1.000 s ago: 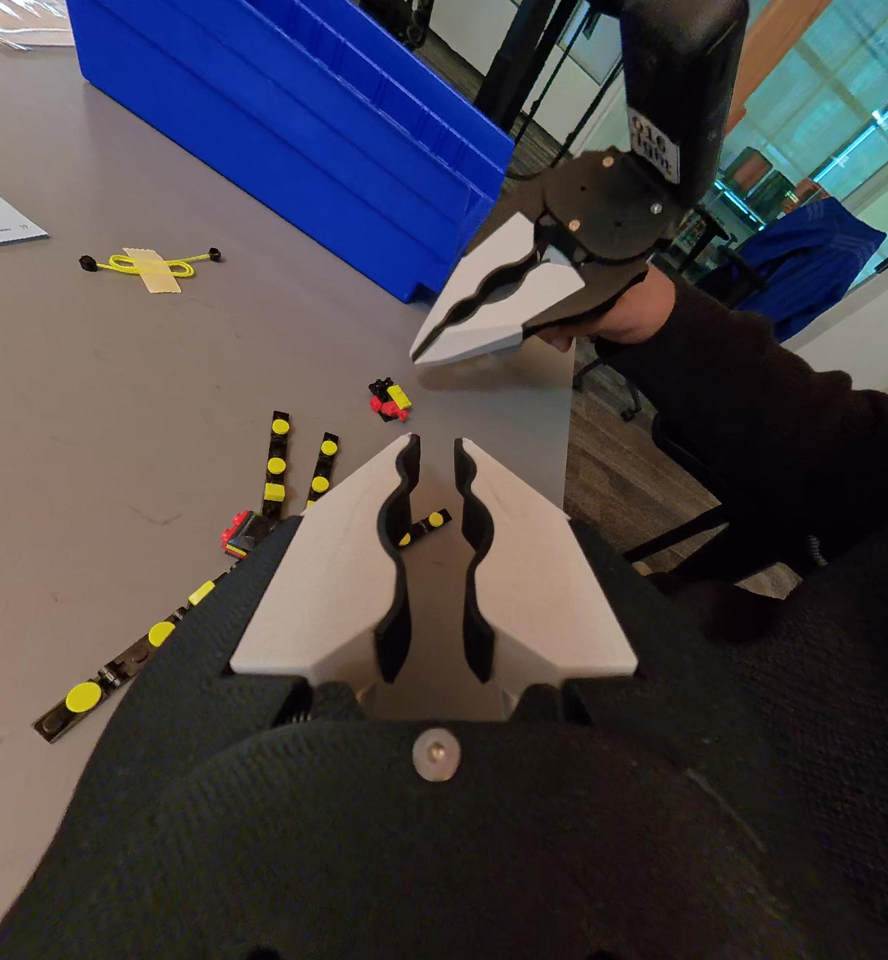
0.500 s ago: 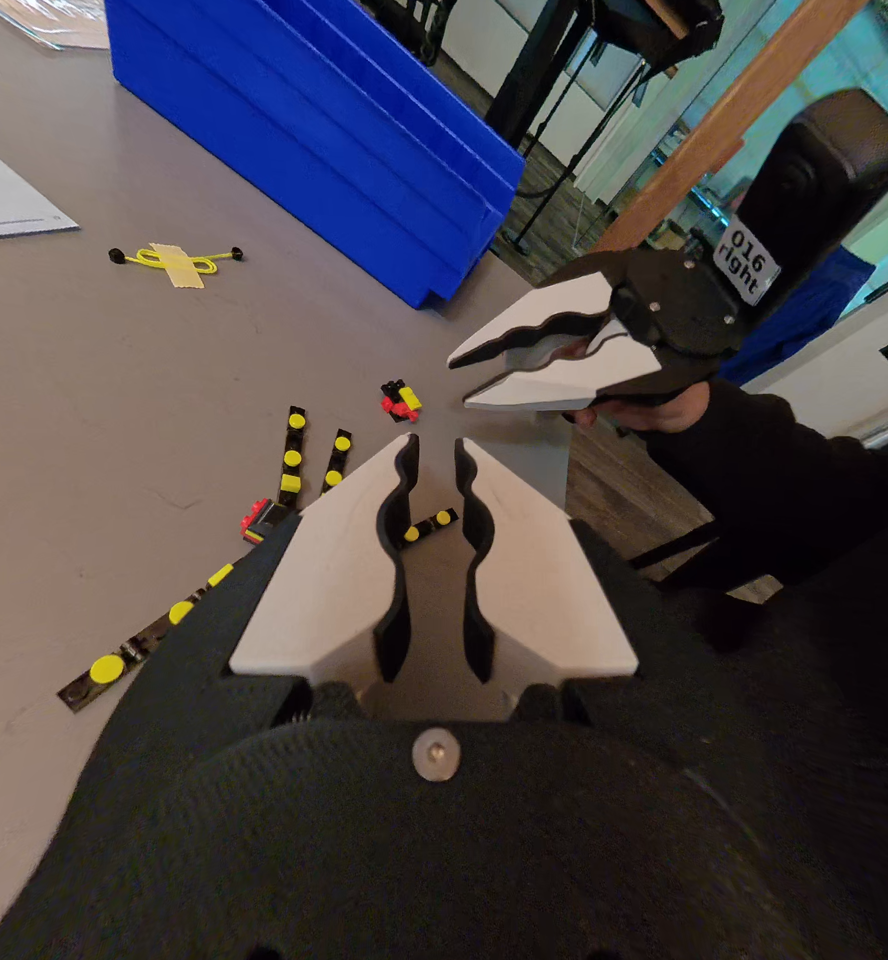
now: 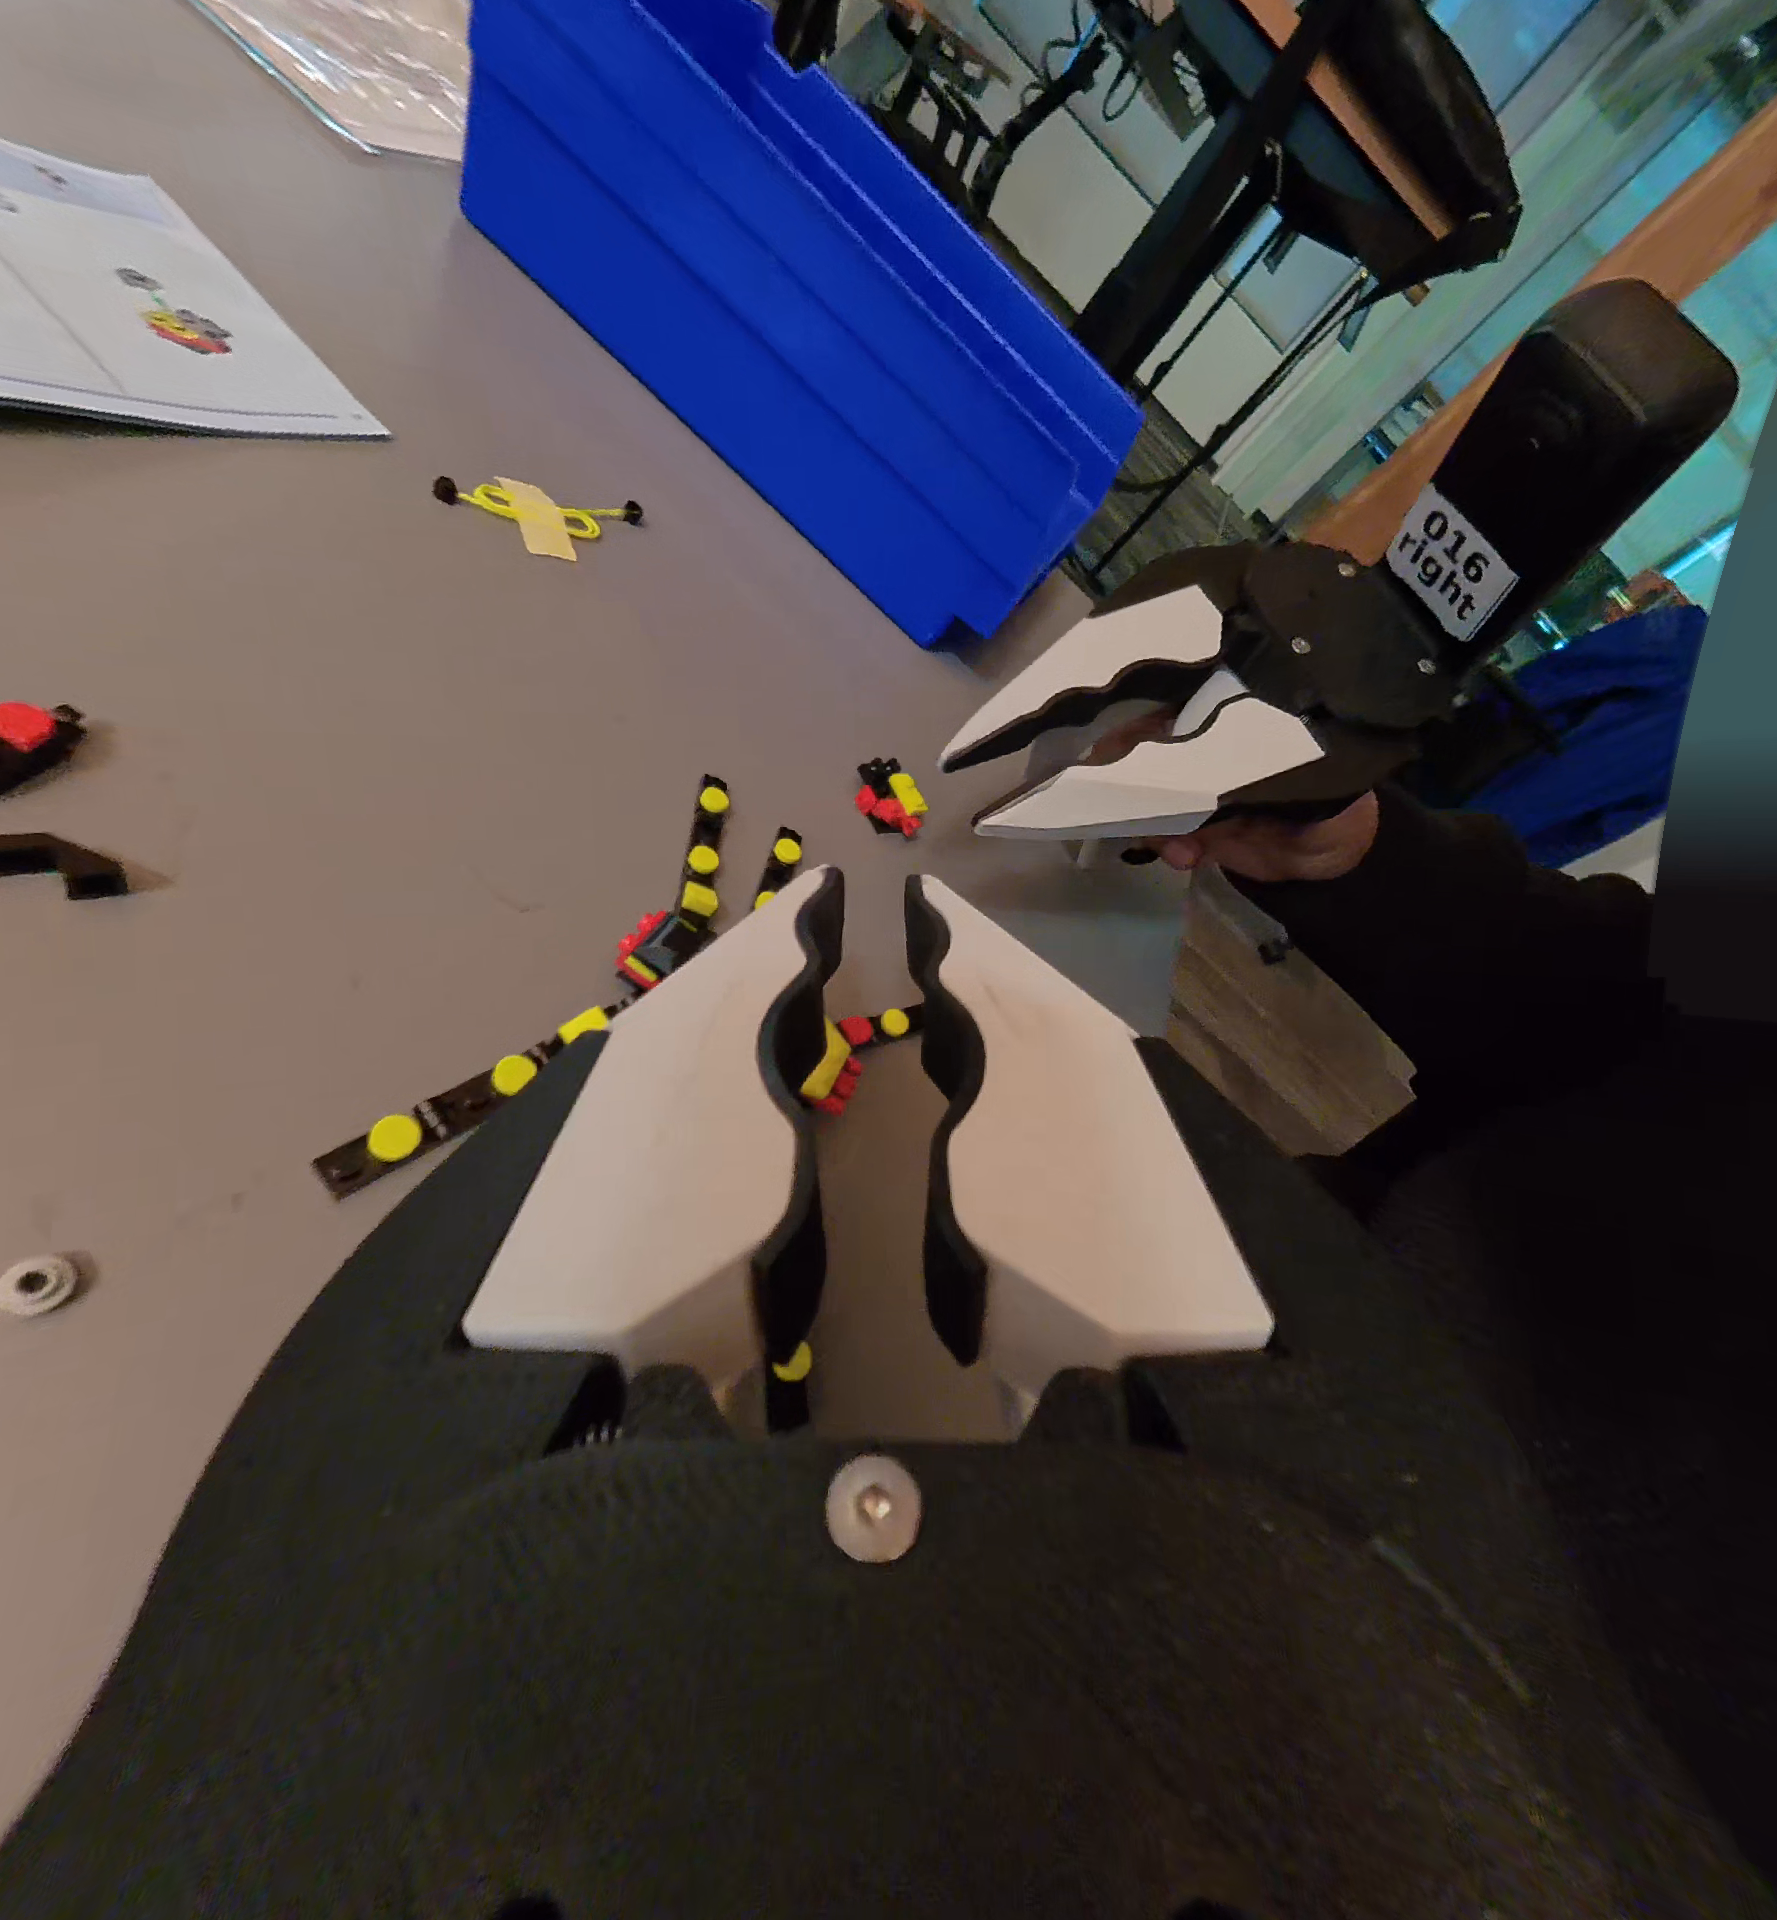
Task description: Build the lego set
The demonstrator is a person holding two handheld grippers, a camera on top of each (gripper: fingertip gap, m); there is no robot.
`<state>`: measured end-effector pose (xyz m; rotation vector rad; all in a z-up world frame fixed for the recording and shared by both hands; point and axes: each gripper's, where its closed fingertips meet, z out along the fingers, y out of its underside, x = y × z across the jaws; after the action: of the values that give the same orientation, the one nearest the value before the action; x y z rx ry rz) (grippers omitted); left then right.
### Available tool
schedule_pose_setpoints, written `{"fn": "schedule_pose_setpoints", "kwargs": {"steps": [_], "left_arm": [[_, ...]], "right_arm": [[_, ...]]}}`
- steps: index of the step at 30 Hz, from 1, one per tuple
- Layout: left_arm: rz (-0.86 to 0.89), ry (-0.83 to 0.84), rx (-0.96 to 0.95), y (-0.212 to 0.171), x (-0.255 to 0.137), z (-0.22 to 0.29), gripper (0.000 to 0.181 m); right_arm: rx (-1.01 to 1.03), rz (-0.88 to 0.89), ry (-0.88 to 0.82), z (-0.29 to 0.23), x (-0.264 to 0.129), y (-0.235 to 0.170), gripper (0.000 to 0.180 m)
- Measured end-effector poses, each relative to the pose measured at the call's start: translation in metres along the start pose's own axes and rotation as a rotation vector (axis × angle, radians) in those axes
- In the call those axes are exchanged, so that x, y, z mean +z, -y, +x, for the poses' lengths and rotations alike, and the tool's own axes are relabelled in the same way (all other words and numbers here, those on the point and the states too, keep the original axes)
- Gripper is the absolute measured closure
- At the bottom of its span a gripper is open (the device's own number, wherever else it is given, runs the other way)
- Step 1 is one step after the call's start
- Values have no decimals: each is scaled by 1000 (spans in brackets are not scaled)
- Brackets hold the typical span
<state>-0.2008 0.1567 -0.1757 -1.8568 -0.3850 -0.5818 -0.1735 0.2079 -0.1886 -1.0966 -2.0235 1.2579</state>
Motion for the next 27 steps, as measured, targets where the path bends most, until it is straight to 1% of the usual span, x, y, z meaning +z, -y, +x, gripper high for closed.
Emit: {"fn": "schedule_pose_setpoints", "kwargs": {"steps": [4, 8, 12, 15, 19, 21, 23, 27], "left_arm": [[12, 31, -6, 1, -4, -11, 170], [15, 45, -12, 5, -5, -20, 170], [32, 128, 18, 14, -17, -39, 172], [39, 292, 99, 27, -46, -69, 174], [3, 619, 219, 36, -106, -125, 177], [-17, 738, 237, 36, -133, -147, 177], [-17, 771, 198, 34, -149, -158, 176], [-57, 766, 120, 22, -156, -170, 174]], "right_arm": [[8, 44, 23, 1, 6, 8, 169], [30, 51, 33, 5, 6, 6, 171], [38, 66, 25, 8, 2, 8, 172], [36, 68, 27, 7, 0, 9, 172], [21, 68, 25, 5, -2, 10, 172], [22, 64, 28, 4, -2, 9, 172], [24, 62, 28, 4, -2, 9, 172], [31, 60, 24, 6, -2, 8, 173]]}}
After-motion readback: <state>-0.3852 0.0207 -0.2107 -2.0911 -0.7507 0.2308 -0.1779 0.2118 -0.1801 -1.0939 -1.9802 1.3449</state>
